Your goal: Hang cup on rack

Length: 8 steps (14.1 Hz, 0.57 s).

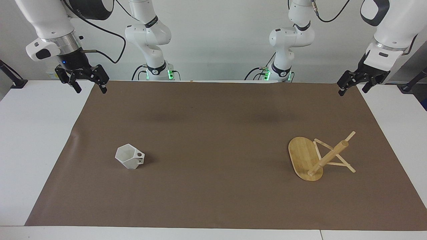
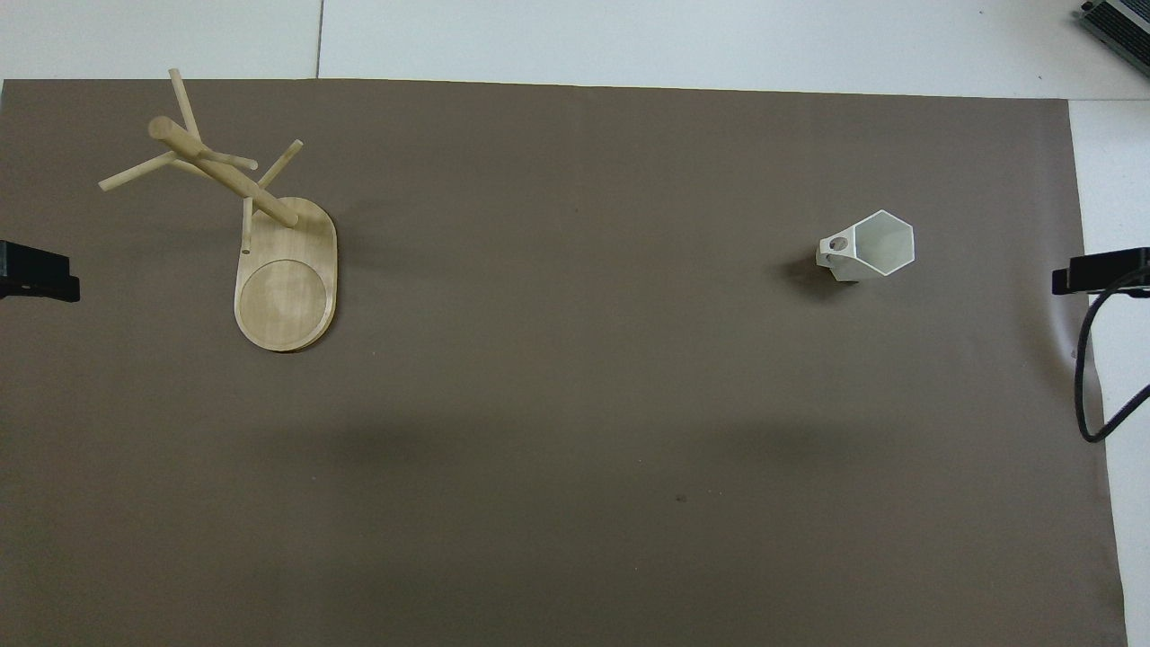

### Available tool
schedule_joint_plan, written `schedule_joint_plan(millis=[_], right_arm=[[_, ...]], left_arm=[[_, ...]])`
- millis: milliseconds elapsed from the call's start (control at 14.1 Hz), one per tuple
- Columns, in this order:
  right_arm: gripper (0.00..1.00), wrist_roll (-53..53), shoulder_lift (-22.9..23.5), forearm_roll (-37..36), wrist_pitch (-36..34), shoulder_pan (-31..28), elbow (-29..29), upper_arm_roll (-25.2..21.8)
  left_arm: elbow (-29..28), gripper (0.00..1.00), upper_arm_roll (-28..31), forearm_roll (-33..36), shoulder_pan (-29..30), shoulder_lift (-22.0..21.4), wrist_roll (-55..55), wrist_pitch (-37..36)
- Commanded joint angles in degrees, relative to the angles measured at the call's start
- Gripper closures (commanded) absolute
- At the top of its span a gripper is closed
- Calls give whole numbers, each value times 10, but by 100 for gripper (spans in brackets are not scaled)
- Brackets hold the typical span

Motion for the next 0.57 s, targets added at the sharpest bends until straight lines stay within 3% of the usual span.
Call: schedule_joint_plan(millis=[0, 497], right_arm=[[0, -17, -6, 1, 0, -4, -7, 2], [0, -59, -8, 1, 2, -2, -15, 3]], left_arm=[[-11, 0, 8, -4, -8, -9, 5, 3], [-10, 0, 9, -4, -2, -9, 3, -5]])
